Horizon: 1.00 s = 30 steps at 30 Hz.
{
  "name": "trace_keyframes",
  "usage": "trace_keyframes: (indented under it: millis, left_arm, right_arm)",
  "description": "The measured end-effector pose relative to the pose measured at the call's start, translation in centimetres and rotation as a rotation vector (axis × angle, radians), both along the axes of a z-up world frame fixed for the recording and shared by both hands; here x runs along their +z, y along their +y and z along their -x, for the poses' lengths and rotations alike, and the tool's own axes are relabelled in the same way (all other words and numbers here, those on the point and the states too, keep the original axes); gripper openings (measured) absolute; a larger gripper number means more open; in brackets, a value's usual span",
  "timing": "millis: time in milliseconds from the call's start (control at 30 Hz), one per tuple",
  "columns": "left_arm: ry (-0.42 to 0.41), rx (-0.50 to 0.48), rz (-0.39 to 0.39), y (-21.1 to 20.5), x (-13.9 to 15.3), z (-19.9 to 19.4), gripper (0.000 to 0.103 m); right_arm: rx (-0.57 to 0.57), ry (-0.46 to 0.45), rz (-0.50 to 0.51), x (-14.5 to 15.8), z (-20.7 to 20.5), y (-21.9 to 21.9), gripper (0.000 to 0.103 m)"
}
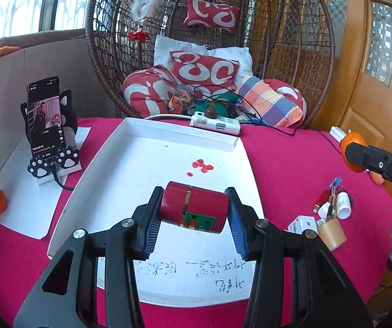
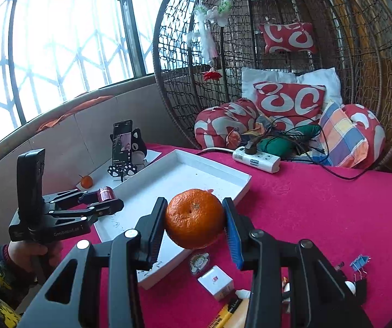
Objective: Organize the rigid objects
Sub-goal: 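Carry the red can and tangerine into the white tray and release both, then grasp the yellow lighter with the left gripper while the right gripper grasps the brown tape roll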
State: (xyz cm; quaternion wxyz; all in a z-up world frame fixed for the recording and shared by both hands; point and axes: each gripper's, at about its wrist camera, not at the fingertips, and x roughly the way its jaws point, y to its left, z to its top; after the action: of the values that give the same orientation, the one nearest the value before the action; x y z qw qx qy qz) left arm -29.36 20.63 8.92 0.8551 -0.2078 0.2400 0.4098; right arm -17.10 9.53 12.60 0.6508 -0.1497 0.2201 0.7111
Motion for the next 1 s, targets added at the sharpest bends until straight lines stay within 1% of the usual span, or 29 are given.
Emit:
trace_keyframes:
  millis: [133,233,333,400,467,533,667,733,767,800,833,867,900,933,967,1000]
  left_arm:
    - [0.028,0.066,0.035,3.1,-1.3,-0.3,0.045]
    - [0.038,0.098,0.071,4.7,-2.7,-0.5,0.045]
    - [0.046,0.116,0.093,5.1,-3.9,-0.6,0.045]
    - [0.047,0.121,0.103,5.1,-4.2,-0.5,0.045]
    - [0.050,0.127,0.105,5.3,-4.3,-0.4,0.045]
    - [0.050,0.136,0.112,5.3,-4.5,-0.1,0.045]
    - [0.037,0.161,0.146,5.6,-5.1,0.7,0.045]
    - [0.036,0.182,0.143,5.5,-5.1,1.0,0.052]
    - [0.030,0.188,0.139,5.4,-4.9,1.3,0.067]
    - [0.019,0.198,0.134,5.3,-4.8,1.5,0.085]
    - [0.003,0.211,0.125,5.2,-4.5,1.8,0.090]
    - [-0.013,0.220,0.116,5.1,-4.2,2.1,0.092]
    - [-0.028,0.235,0.108,4.9,-3.9,2.4,0.099]
    - [-0.041,0.248,0.103,4.8,-3.6,2.8,0.103]
    - [-0.056,0.255,0.097,4.7,-3.3,3.1,0.103]
    - [-0.072,0.260,0.090,4.6,-3.0,3.5,0.103]
  right_arm:
    - [0.054,-0.001,0.059,-1.6,2.2,3.2,0.041]
    - [0.070,-0.046,0.112,-3.8,3.9,5.6,0.041]
    - [0.079,-0.038,0.175,-6.0,4.6,7.8,0.041]
    - [0.079,-0.050,0.203,-7.2,5.1,9.0,0.041]
    - [0.066,-0.096,0.231,-8.5,5.7,10.5,0.041]
    - [0.048,-0.134,0.255,-9.5,6.0,11.7,0.041]
    - [0.015,-0.129,0.287,-10.7,5.8,12.7,0.042]
    - [0.009,-0.117,0.290,-10.8,5.6,12.5,0.042]
    - [0.008,-0.117,0.290,-10.7,5.5,12.3,0.042]
    - [0.004,-0.121,0.288,-10.6,5.6,12.2,0.042]
    - [-0.001,-0.122,0.277,-10.4,5.5,11.8,0.043]
    - [-0.008,-0.118,0.263,-10.1,5.3,11.6,0.055]
    - [-0.017,-0.113,0.243,-9.6,5.2,11.2,0.081]
    - [-0.029,-0.107,0.215,-9.0,4.9,10.7,0.090]
    - [-0.040,-0.104,0.187,-8.4,4.7,10.2,0.103]
    - [-0.051,-0.105,0.158,-7.7,4.4,9.6,0.103]
